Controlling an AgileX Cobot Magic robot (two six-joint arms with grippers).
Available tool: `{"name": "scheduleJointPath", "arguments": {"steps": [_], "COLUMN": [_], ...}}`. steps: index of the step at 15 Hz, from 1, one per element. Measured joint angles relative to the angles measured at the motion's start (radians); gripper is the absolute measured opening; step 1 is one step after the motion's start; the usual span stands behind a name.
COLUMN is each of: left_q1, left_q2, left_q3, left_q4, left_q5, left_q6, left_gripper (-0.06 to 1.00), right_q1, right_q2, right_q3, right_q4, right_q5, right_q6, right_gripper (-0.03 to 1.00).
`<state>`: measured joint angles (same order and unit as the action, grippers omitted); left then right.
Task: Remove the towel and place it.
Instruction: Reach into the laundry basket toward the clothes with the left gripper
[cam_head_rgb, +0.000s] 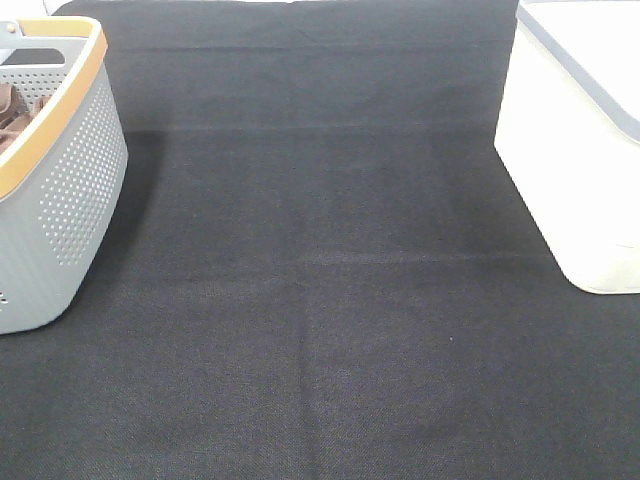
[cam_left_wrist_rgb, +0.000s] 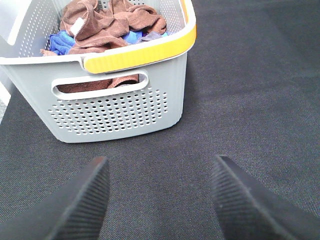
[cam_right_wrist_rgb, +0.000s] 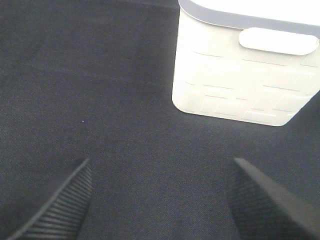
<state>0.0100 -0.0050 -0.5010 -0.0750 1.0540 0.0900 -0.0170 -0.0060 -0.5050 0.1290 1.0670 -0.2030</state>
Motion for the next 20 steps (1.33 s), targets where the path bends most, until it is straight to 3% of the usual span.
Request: {"name": "scheduleJointPath", "arguments": {"steps": [20], "left_q1": [0.000], "left_q2": [0.000], "left_q3": [0.000], "left_q4": [0.000], "left_q5": [0.000], "left_q6": [0.000], "left_gripper": [0.58], "right_q1": [0.000], "right_q2": [0.000], "right_q3": [0.000], "right_q4": [0.000], "right_q5": [0.000], "right_q6": [0.000], "right_gripper": [0.71]}}
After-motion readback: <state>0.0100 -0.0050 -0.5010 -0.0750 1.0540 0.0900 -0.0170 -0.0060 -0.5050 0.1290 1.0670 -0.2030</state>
